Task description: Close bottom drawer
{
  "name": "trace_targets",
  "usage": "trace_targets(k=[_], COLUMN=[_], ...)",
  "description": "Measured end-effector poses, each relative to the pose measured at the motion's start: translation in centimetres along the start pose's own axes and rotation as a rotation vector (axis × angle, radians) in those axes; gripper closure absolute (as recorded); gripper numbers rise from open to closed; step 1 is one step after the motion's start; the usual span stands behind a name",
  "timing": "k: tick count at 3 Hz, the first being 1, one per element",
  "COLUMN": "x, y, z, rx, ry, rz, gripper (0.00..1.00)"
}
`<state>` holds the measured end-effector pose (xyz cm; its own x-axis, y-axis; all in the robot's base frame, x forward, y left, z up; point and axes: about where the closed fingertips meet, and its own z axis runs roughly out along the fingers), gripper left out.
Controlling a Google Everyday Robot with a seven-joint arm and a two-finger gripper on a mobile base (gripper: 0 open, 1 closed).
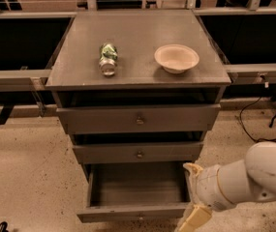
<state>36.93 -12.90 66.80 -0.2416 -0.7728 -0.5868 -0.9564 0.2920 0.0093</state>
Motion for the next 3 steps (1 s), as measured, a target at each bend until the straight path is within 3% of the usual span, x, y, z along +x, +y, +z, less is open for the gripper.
trace_targets(k=[1, 2, 3], x=[3.9, 3.4, 3.4], y=[-1.2, -2.5, -2.5], z=[9.5, 9.1, 9.3], rx=[-0.004, 0.05, 0.043], ry=[0.047, 0.034, 0.042], rz=[-0.059, -0.071, -0.075], gripper=[0.0, 0.0, 0.0])
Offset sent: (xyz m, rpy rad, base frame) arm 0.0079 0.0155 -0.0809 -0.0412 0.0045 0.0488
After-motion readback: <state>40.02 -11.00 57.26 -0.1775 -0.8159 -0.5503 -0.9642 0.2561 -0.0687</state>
